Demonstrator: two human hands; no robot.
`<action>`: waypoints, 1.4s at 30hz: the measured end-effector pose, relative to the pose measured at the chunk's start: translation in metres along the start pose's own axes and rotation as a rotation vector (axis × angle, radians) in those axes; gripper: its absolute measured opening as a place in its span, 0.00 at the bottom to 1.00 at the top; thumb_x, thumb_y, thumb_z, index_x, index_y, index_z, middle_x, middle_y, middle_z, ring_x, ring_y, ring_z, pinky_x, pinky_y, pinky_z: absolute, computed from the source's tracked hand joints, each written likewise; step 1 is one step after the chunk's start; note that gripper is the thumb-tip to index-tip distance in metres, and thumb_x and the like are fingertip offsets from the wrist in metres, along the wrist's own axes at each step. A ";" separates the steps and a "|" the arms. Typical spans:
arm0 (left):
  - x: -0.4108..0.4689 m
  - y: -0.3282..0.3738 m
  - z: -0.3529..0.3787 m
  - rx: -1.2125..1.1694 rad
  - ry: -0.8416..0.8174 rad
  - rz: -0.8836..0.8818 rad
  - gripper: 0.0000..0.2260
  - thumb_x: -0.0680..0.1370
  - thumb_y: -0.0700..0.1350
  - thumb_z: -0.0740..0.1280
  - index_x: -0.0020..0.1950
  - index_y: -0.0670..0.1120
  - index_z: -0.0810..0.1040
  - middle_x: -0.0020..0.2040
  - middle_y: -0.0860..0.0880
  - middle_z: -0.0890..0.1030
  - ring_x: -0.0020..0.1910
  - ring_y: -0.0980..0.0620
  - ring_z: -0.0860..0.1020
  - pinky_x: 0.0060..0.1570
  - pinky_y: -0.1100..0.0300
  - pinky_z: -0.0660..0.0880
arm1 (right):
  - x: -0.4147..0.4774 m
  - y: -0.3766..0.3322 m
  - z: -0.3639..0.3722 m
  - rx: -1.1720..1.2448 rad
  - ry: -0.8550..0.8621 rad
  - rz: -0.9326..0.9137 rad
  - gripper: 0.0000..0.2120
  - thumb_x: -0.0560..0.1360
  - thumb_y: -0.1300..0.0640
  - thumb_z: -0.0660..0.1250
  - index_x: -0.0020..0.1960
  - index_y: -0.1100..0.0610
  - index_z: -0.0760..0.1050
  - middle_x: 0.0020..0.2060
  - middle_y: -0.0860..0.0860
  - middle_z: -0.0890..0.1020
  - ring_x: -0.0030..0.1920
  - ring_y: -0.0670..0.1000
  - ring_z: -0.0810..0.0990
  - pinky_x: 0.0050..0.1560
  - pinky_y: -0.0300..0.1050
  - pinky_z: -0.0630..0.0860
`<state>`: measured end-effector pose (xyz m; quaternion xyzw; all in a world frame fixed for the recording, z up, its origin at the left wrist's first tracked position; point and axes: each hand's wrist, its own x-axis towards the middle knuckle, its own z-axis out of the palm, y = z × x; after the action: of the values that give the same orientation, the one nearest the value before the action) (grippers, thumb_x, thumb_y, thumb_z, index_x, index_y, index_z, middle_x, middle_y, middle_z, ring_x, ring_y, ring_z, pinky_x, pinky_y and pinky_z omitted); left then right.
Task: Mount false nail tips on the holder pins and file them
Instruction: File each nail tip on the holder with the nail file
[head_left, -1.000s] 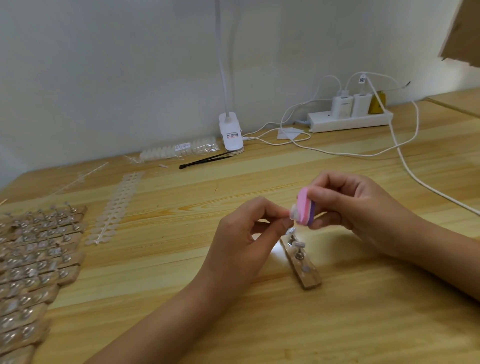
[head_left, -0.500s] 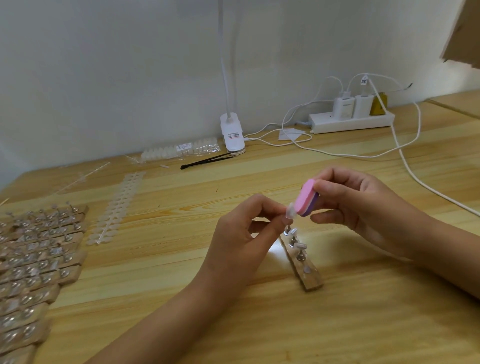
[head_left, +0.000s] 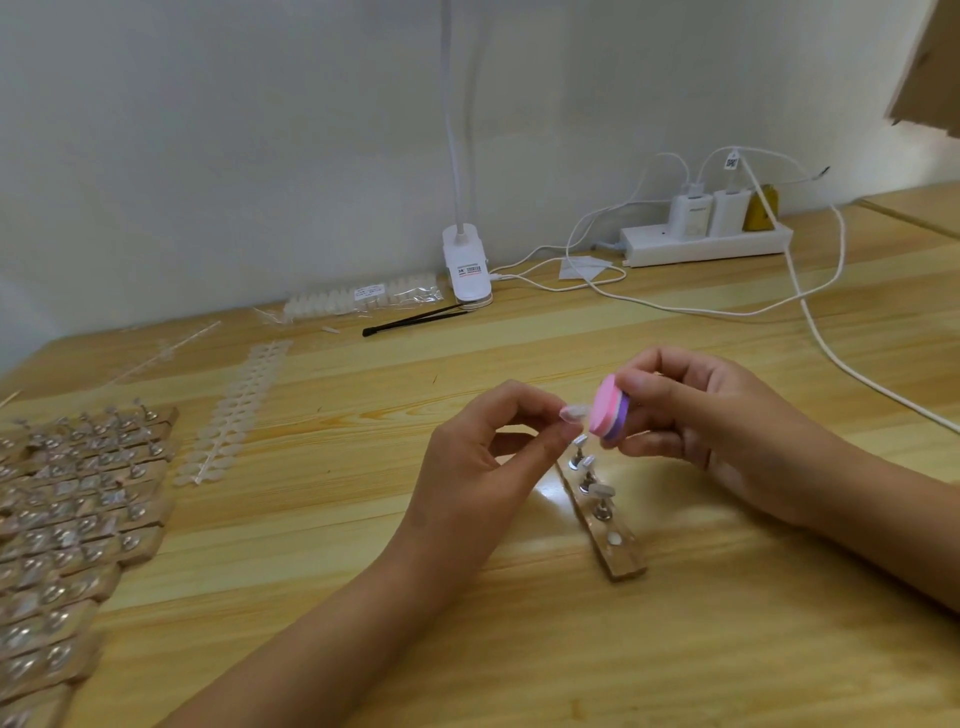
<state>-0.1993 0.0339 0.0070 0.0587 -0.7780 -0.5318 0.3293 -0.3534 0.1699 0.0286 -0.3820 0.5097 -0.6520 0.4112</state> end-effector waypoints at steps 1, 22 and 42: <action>0.000 0.000 0.000 0.001 -0.006 0.007 0.04 0.76 0.42 0.71 0.46 0.52 0.81 0.45 0.54 0.83 0.49 0.53 0.82 0.51 0.55 0.80 | 0.000 0.000 -0.001 -0.008 -0.020 -0.007 0.08 0.68 0.48 0.74 0.43 0.51 0.82 0.41 0.57 0.86 0.41 0.51 0.86 0.38 0.36 0.80; -0.003 0.003 0.002 0.187 -0.051 0.173 0.02 0.77 0.37 0.70 0.49 0.40 0.81 0.46 0.51 0.83 0.50 0.54 0.82 0.51 0.62 0.79 | 0.001 0.000 -0.006 -0.148 -0.076 -0.069 0.13 0.67 0.43 0.77 0.43 0.51 0.81 0.41 0.55 0.85 0.40 0.50 0.85 0.41 0.40 0.81; -0.004 0.005 0.004 0.187 -0.115 0.197 0.03 0.76 0.38 0.71 0.48 0.39 0.81 0.46 0.48 0.82 0.47 0.50 0.82 0.50 0.54 0.80 | 0.009 0.001 -0.024 -0.210 0.197 -0.110 0.14 0.69 0.49 0.72 0.48 0.58 0.77 0.36 0.50 0.84 0.36 0.46 0.82 0.37 0.35 0.79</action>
<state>-0.1974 0.0413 0.0084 -0.0180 -0.8437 -0.4248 0.3277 -0.3787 0.1694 0.0239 -0.3845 0.5912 -0.6510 0.2808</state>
